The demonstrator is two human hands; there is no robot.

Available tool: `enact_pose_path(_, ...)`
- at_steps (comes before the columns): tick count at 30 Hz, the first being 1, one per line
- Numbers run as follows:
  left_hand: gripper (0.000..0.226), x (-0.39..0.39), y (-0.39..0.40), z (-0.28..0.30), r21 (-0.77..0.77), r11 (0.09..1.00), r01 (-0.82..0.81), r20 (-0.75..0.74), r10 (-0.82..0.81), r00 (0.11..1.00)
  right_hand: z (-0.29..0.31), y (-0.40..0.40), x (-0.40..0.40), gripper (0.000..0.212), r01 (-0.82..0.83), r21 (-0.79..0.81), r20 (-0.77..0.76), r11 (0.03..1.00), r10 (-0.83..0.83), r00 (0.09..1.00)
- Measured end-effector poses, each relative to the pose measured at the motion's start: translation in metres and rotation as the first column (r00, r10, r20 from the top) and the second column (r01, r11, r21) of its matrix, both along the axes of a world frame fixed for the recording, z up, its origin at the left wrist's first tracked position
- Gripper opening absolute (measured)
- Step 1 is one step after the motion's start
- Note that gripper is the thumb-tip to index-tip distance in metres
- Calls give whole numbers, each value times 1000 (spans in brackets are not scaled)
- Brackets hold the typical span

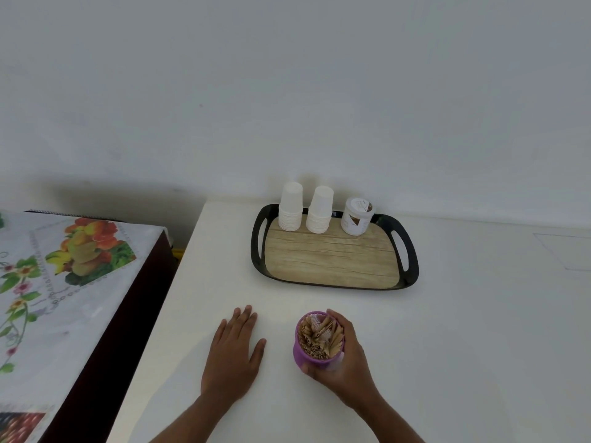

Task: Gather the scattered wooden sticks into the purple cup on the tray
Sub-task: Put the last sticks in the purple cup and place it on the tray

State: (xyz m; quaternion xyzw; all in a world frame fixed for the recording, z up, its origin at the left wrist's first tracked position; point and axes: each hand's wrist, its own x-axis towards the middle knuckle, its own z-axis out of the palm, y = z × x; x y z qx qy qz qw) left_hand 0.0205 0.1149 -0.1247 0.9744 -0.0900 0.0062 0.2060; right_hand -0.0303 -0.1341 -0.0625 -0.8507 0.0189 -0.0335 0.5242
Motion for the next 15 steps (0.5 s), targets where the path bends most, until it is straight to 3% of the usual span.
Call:
enact_pose_path(3, 72, 0, -1, 0, -1, 1000, 0, -4, 0, 1000, 4, 1, 0, 94, 81, 27, 18, 996, -81, 997)
enact_pose_path(15, 73, 0, -1, 0, 5, 1000, -3, -1, 3, 1000, -2, 9, -2, 98, 166, 69, -16, 984, -165, 986)
